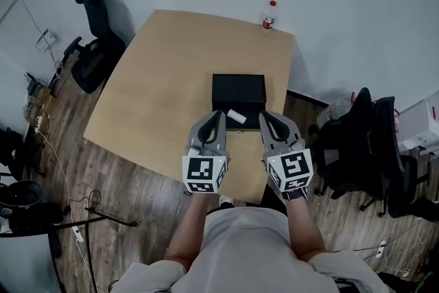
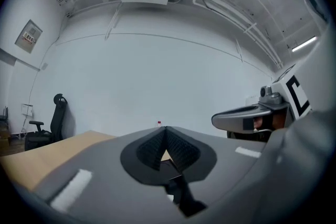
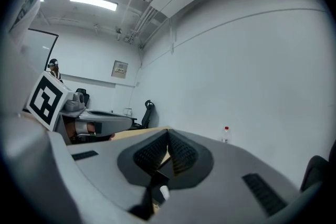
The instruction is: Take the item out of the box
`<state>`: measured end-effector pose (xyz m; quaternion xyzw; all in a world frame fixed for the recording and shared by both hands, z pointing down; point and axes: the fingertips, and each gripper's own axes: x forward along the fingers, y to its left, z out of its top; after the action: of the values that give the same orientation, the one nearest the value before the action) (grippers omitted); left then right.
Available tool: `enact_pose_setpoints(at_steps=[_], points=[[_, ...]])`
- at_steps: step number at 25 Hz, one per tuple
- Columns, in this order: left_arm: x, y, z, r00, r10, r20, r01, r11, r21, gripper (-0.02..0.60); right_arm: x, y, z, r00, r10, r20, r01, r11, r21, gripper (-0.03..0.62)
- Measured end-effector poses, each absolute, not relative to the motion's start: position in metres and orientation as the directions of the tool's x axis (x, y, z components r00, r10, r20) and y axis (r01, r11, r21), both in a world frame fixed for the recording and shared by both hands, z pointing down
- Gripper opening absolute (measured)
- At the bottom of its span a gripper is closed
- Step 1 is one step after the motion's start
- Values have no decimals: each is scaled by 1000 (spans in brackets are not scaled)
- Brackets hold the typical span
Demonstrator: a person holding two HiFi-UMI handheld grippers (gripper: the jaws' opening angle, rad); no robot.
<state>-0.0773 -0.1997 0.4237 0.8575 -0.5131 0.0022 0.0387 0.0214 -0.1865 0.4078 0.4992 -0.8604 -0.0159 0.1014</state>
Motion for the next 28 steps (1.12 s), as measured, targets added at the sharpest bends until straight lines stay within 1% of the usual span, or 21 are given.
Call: enact_pose_setpoints(at_steps=[5, 15, 24, 28], points=[[-68, -223, 425, 477, -878, 41, -879, -475, 46, 6, 20, -215, 419, -512, -839, 184, -837, 535, 112, 12], [-62, -264, 444, 460, -885, 75, -888, -458, 45, 6, 19, -259, 459, -545, -790, 281, -807, 585, 80, 12], [-64, -294, 464, 458, -883, 103, -889, -454, 61, 6, 4, -287, 510, -588, -692, 418, -740, 669, 67, 14], [-67, -305, 475, 452, -884, 119, -892, -447, 67, 6, -4, -296, 529, -608, -632, 481, -690, 720, 72, 14]])
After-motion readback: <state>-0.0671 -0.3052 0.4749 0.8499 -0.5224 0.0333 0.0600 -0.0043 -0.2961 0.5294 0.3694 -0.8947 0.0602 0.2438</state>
